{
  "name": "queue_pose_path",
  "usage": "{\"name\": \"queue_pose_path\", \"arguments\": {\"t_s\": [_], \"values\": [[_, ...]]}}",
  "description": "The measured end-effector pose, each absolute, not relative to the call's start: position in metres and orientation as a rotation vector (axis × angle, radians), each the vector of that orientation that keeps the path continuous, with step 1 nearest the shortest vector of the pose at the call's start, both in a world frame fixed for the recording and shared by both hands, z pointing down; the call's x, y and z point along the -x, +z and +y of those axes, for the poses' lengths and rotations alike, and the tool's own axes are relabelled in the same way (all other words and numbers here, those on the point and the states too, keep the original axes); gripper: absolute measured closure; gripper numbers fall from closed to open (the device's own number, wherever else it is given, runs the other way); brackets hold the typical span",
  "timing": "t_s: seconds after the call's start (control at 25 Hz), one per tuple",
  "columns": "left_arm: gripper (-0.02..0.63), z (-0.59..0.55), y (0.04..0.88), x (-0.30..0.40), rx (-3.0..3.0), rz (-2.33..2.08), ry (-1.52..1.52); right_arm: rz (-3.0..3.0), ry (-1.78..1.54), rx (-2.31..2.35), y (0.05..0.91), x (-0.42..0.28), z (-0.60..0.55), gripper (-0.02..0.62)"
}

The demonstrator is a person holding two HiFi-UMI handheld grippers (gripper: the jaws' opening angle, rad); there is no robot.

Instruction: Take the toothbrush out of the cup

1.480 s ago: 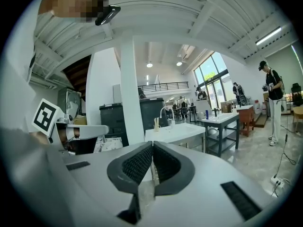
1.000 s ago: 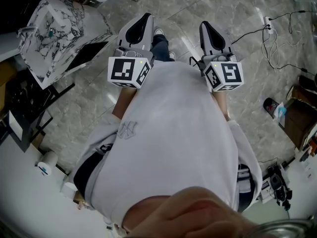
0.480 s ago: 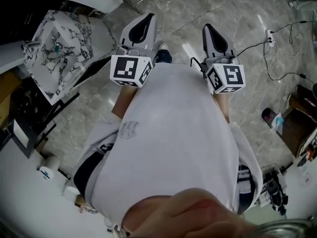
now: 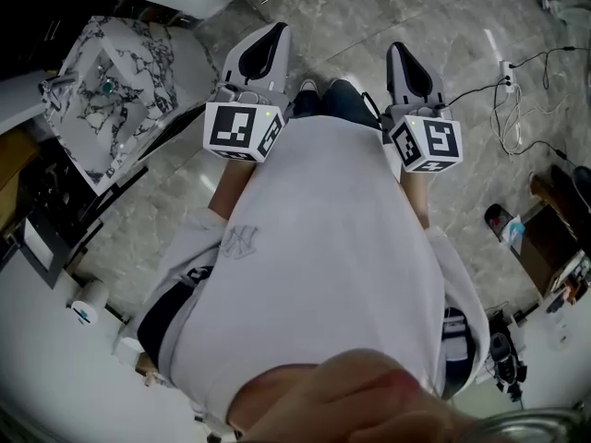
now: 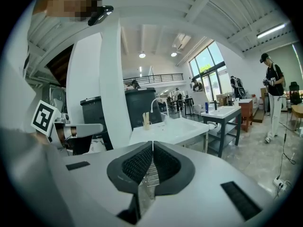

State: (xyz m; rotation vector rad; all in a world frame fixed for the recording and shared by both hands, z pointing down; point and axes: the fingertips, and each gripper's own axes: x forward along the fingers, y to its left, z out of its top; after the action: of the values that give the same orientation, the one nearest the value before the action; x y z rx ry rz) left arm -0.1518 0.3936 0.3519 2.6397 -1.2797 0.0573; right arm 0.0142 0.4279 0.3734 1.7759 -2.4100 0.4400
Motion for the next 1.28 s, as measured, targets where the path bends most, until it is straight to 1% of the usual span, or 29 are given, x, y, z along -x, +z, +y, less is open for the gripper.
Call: {"name": "queue_pose_path", "arguments": {"t_s": [0.44,0.96,1.28], "values": [[0.591,0.363,0.355,0.142,-2.576,-1.354,0.059,-2.428,0.497,-1.71,0.385,-0.03,0.388,0.58],[0.591,0.27,0.338,0.095,-2.507,-1.524,0.01,-2.513,0.479,-1.565,0.378,-0.08,0.276,0.58],[0.591,0.234,0.332,0.07,-2.485,-1.594,-0.019,-2.557,0.458,-1.509,0.374,-0.106,0.233,0.58]]}}
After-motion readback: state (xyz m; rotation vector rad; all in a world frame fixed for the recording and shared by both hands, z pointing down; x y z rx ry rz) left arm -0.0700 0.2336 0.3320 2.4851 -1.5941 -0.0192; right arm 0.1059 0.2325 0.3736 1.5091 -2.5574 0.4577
